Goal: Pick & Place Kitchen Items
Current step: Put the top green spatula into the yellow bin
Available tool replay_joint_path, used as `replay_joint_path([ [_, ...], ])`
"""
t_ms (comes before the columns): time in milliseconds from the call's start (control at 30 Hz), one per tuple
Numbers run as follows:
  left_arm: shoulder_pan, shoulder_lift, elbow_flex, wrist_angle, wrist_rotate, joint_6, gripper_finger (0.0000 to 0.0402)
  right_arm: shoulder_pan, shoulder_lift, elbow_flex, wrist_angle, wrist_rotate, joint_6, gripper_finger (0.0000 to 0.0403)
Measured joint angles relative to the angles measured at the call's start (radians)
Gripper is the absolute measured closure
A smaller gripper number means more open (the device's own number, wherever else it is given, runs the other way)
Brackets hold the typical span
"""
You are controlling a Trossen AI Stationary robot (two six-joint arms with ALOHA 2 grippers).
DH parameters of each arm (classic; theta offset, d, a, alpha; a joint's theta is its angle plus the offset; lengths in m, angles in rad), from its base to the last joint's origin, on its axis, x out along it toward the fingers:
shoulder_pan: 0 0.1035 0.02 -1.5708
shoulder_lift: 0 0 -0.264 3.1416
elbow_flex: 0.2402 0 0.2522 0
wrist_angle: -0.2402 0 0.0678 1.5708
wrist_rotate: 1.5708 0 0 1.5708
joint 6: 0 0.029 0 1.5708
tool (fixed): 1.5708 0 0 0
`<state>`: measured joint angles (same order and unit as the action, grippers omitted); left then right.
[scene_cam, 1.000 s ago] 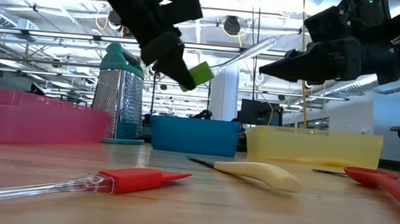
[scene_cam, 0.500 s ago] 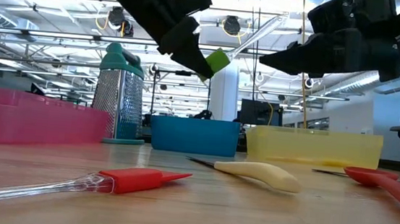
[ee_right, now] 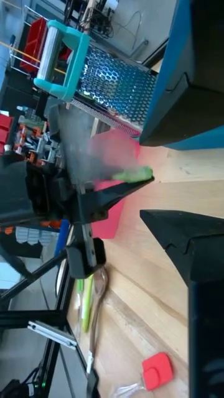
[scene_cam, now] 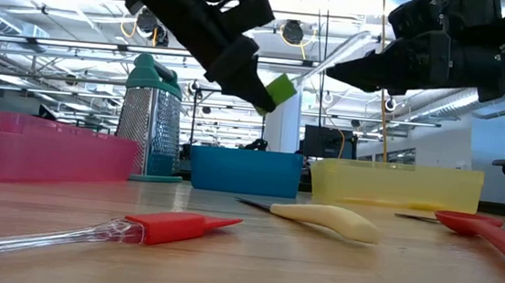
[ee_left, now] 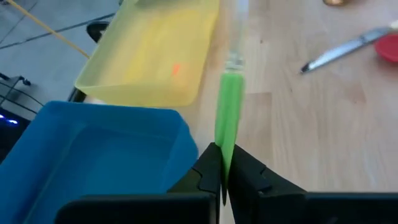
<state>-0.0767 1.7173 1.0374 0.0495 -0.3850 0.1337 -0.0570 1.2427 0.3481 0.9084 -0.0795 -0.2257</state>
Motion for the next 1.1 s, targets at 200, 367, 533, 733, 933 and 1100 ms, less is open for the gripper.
replay_joint_path([
  [200, 0.003, 0.0, 0.0, 0.005, -0.001, 0.003, 0.0391, 0.0, 0.0, 0.0, 0.012, -0.001, 0.004, 0.0234],
  [367, 0.01, 0.0, 0.0, 0.016, -0.008, 0.008, 0.0396, 0.016, 0.0, 0.0, 0.061, -0.001, 0.021, 0.0235],
  [533, 0.01, 0.0, 0.0, 0.023, -0.007, 0.014, 0.0389, 0.034, 0.0, 0.0, 0.079, -0.001, 0.004, 0.0246],
  [733, 0.011, 0.0, 0.0, 0.029, -0.007, 0.015, 0.0393, 0.039, 0.0, 0.0, 0.091, 0.0, 0.004, 0.0279],
  [933, 0.011, 0.0, 0.0, 0.029, -0.005, 0.015, 0.0396, 0.039, 0.0, 0.0, 0.09, 0.0, 0.003, 0.0328],
  [1100, 0.011, 0.0, 0.0, 0.029, -0.004, 0.015, 0.0389, 0.039, 0.0, 0.0, 0.087, 0.001, 0.0, 0.0368],
])
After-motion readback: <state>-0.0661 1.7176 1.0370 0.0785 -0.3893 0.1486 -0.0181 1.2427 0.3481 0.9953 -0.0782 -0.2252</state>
